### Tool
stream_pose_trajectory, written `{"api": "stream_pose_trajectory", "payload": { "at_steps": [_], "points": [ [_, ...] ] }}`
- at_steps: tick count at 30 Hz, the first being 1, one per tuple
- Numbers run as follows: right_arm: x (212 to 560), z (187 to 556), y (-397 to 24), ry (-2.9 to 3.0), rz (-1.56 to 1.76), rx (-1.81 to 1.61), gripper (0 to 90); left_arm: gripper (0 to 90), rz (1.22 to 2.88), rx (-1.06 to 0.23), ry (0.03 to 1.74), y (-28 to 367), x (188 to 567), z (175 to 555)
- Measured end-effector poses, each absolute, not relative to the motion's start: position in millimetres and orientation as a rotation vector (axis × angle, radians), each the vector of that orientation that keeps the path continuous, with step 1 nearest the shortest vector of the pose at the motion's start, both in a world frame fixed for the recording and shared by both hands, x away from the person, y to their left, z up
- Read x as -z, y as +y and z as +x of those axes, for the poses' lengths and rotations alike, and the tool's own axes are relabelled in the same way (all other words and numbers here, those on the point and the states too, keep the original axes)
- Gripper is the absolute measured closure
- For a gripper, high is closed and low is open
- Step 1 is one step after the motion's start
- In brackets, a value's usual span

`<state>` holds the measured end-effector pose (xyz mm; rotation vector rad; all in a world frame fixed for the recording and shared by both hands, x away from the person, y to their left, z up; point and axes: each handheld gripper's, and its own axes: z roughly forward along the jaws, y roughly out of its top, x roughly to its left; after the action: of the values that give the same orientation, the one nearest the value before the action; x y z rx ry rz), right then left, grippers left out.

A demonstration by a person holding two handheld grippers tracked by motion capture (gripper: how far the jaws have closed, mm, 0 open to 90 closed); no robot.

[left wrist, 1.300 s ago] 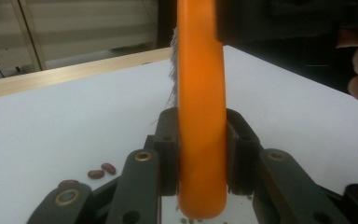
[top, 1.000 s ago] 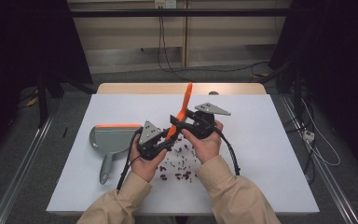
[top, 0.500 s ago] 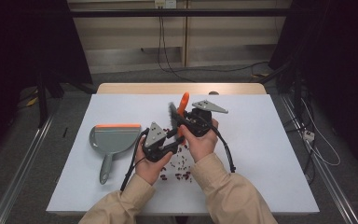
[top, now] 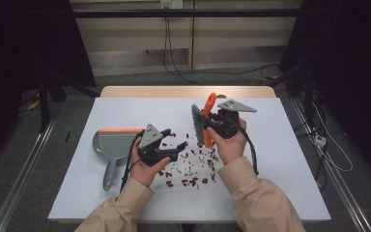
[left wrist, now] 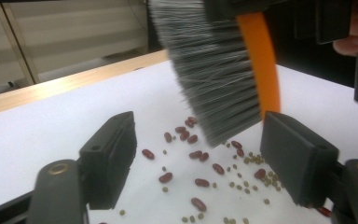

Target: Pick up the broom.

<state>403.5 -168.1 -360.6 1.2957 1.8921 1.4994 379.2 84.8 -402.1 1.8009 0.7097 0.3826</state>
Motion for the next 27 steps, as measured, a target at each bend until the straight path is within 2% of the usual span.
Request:
{"api": "stream_pose_trajectory", "payload": {
  "at_steps": [7, 16, 27],
  "points": [
    [360.8, 398.6, -201.2, 1.929, 1.315, -1.431, 70.7, 18.4, 1.788, -0.365, 0.719, 93.4, 397.8, 379.2],
    [363.4, 394.2, -224.5, 1.987, 1.34, -1.359, 70.7, 10.8, 1.785, -0.33, 0.725, 106.0, 393.6, 378.8],
    [362.1, 389.3, -246.8, 2.037, 1.386, -1.265, 70.7, 7.2, 1.766, -0.31, 0.728, 133.6, 388.1, 373.2]
  ]
}}
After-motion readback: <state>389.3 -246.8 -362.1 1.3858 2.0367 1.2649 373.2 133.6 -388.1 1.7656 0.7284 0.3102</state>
